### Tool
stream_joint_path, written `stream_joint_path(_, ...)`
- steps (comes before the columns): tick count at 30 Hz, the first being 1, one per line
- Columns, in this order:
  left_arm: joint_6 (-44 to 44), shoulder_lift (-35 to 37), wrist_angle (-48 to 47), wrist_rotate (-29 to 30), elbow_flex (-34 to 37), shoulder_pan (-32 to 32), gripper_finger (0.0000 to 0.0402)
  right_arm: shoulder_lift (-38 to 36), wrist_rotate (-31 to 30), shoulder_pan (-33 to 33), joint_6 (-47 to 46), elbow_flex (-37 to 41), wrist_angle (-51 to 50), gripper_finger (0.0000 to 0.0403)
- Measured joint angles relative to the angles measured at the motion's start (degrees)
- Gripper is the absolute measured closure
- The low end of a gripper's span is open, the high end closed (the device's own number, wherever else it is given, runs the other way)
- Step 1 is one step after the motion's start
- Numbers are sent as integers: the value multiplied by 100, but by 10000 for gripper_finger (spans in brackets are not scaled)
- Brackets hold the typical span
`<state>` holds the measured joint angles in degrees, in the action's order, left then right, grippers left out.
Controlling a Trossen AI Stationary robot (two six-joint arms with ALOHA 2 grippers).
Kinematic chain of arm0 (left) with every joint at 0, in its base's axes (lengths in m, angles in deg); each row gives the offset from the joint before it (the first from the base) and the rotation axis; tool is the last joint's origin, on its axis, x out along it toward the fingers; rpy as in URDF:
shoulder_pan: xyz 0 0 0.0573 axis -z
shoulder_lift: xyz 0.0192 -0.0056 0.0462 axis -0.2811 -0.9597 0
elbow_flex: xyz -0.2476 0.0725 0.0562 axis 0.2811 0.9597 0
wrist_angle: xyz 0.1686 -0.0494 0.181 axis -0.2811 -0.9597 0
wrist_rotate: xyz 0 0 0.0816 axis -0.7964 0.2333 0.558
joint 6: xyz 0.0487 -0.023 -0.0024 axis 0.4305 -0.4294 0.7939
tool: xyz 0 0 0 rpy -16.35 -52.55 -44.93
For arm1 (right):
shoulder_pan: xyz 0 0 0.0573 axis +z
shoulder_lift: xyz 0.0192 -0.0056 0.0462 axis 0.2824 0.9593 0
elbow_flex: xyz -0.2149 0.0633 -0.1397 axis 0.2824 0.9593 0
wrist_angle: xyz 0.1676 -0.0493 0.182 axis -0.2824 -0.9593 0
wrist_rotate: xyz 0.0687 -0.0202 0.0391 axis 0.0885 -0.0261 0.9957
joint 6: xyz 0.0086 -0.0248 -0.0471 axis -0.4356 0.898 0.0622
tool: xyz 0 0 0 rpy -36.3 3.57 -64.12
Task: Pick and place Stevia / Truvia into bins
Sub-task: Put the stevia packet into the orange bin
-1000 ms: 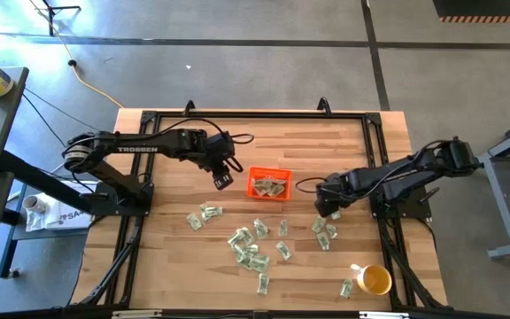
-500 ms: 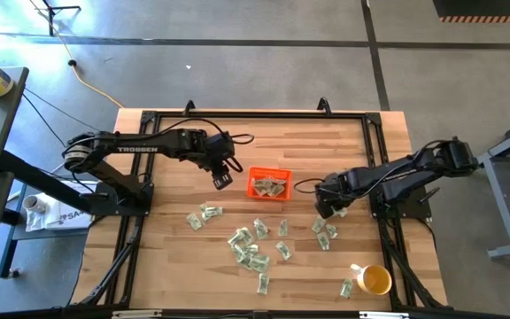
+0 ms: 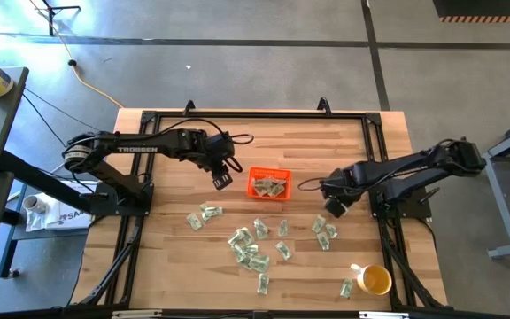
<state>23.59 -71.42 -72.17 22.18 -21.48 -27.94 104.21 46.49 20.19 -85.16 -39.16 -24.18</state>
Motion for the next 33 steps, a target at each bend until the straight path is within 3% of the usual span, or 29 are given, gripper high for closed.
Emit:
stream_joint_path(7,0,0,2,7,0,0,208,0,690,75,505,539,504,191)
stream_joint_path(11,-1,0,2,26,0,0,208,0,522,255,741,659,712,148)
stream_joint_path(16,-15,0,8,32,0,0,208,3,59,313,794,681,780,143)
stream_joint_path(25,-77,-2,7,151,0,-2,208,20,-219,313,1243,679,1203,178)
stream_joint_path(33,-126,-2,4,222,0,-2,208,20,17,340,1756,679,1201,181)
